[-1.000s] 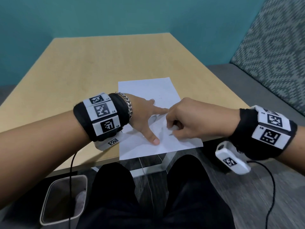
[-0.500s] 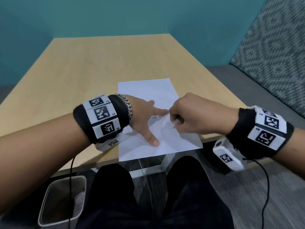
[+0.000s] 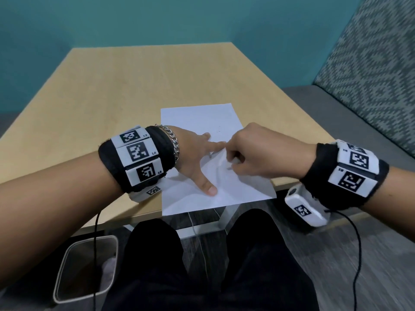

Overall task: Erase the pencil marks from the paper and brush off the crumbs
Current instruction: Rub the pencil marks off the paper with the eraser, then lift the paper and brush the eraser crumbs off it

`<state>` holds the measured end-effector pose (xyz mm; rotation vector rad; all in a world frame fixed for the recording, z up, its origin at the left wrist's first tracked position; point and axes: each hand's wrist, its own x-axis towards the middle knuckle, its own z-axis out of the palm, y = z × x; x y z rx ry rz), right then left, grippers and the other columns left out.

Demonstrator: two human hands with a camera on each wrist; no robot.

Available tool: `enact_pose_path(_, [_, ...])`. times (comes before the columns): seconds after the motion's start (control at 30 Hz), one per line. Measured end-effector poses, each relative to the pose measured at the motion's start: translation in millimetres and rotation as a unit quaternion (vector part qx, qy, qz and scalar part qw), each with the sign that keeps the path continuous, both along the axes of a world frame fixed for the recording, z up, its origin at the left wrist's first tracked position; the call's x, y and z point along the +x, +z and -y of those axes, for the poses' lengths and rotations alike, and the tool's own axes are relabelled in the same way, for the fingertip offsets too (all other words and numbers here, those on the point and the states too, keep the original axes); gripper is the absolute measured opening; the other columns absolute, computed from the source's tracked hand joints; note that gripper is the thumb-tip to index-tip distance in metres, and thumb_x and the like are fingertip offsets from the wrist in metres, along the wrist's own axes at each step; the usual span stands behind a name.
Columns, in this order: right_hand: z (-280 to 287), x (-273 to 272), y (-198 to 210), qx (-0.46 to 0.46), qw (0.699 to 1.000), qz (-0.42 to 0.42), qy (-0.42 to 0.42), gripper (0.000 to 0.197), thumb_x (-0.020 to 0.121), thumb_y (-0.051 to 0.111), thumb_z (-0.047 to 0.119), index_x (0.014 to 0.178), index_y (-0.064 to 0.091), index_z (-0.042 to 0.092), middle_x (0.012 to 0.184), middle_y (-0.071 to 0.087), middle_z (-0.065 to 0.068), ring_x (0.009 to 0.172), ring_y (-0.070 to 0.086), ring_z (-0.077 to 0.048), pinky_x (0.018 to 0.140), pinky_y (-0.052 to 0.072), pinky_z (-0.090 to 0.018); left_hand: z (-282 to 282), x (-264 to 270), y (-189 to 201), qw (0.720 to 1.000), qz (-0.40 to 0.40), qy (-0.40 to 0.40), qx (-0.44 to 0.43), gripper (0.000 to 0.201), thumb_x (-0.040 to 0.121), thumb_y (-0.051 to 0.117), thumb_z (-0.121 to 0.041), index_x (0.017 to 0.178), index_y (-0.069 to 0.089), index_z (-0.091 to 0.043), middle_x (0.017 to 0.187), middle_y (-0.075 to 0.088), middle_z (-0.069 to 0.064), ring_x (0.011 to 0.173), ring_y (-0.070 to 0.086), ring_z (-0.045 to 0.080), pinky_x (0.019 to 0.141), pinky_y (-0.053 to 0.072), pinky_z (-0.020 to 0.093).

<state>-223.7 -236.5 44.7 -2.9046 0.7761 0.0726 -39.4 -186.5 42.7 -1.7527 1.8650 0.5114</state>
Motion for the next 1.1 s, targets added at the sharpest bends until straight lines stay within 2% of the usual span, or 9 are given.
enact_pose_path(0.07, [4, 2, 0, -0.015, 1.000, 0.010, -0.013, 0.010, 0.081, 0.068, 0.017, 0.072, 0.064, 0.018, 0.060, 0.059, 0.004, 0.059, 0.053, -0.017, 0.062, 0.053, -0.040, -1, 0, 0, 1.000, 0.003, 0.002, -0.006, 0.131, 0.059, 0.065, -0.096, 0.159, -0.010, -0.058, 0.177, -0.004, -0.003, 0.140, 0.051, 0.033, 0.113, 0.043, 0.053])
enact_pose_path(0.23, [-21, 13, -2, 0.032, 0.999, -0.010, 0.037, 0.026, 0.081, 0.064, 0.018, 0.066, 0.047, 0.032, 0.065, 0.053, 0.008, 0.059, 0.049, -0.012, 0.061, 0.053, -0.040, -3, -2, 4, 1.000, -0.008, -0.004, -0.005, 0.106, 0.065, 0.070, -0.089, 0.152, 0.019, -0.054, 0.177, -0.008, -0.002, 0.140, 0.052, 0.033, 0.114, 0.042, 0.051])
enact_pose_path(0.3, [-6, 15, 0, 0.009, 1.000, -0.021, 0.015, 0.009, 0.079, 0.063, 0.019, 0.079, 0.064, 0.028, 0.063, 0.053, 0.009, 0.058, 0.048, -0.007, 0.063, 0.055, -0.038, -4, 0, 3, 1.000, -0.014, -0.001, -0.007, 0.110, 0.063, 0.070, -0.091, 0.152, 0.016, -0.056, 0.177, -0.005, -0.005, 0.140, 0.052, 0.032, 0.114, 0.042, 0.051])
enact_pose_path(0.37, [4, 16, -1, -0.013, 1.000, -0.012, 0.010, 0.027, 0.077, 0.062, 0.018, 0.100, 0.075, 0.023, 0.061, 0.052, 0.009, 0.056, 0.046, -0.005, 0.062, 0.054, -0.035, -4, 2, 2, 1.000, -0.026, 0.003, -0.009, 0.114, 0.057, 0.069, -0.095, 0.147, 0.010, -0.060, 0.176, 0.003, -0.010, 0.140, 0.052, 0.030, 0.112, 0.044, 0.052])
enact_pose_path(0.53, [-10, 8, 3, 0.020, 0.999, -0.016, 0.043, 0.006, 0.081, 0.068, 0.019, 0.086, 0.072, 0.018, 0.070, 0.066, 0.006, 0.065, 0.058, -0.015, 0.067, 0.054, -0.036, -1, 8, -5, 1.000, -0.026, 0.007, -0.012, 0.132, 0.052, 0.066, -0.100, 0.158, 0.003, -0.053, 0.176, -0.006, -0.012, 0.145, 0.047, 0.028, 0.117, 0.039, 0.052])
enact_pose_path(0.7, [30, -39, 37, 0.010, 0.992, 0.087, -0.091, 0.015, 0.087, 0.077, 0.037, 0.095, 0.080, 0.025, 0.076, 0.076, 0.013, 0.076, 0.069, -0.005, 0.074, 0.053, -0.022, -10, 13, -6, 0.998, -0.033, 0.030, -0.037, 0.143, 0.060, 0.064, -0.098, 0.162, -0.020, -0.044, 0.174, -0.014, -0.015, 0.158, 0.027, 0.020, 0.125, 0.028, 0.053])
enact_pose_path(0.9, [39, -89, 28, 0.059, 0.968, 0.154, -0.190, 0.018, 0.086, 0.080, 0.050, 0.090, 0.078, 0.032, 0.072, 0.072, 0.025, 0.071, 0.067, 0.006, 0.057, 0.043, -0.006, -17, 31, -6, 0.996, -0.047, 0.047, -0.061, 0.112, 0.081, 0.043, -0.092, 0.164, -0.013, -0.043, 0.175, -0.016, -0.008, 0.163, -0.001, 0.022, 0.130, 0.012, 0.054])
enact_pose_path(1.0, [39, -93, 17, 0.044, 0.968, 0.134, -0.207, 0.019, 0.087, 0.077, 0.051, 0.093, 0.078, 0.033, 0.075, 0.073, 0.020, 0.079, 0.066, 0.010, 0.061, 0.041, -0.010, -14, 49, 4, 0.995, -0.028, 0.063, -0.069, 0.099, 0.091, 0.043, -0.083, 0.166, -0.006, -0.042, 0.176, -0.011, -0.007, 0.161, 0.015, 0.019, 0.129, 0.017, 0.046])
enact_pose_path(1.1, [42, -86, 4, 0.034, 0.972, 0.108, -0.205, 0.018, 0.092, 0.074, 0.048, 0.097, 0.076, 0.031, 0.086, 0.072, 0.018, 0.084, 0.065, 0.004, 0.068, 0.044, -0.014, 0, 62, 21, 0.993, 0.002, 0.074, -0.096, 0.084, 0.098, 0.043, -0.074, 0.167, 0.008, -0.041, 0.176, 0.012, -0.008, 0.158, 0.025, 0.018, 0.127, 0.019, 0.041])
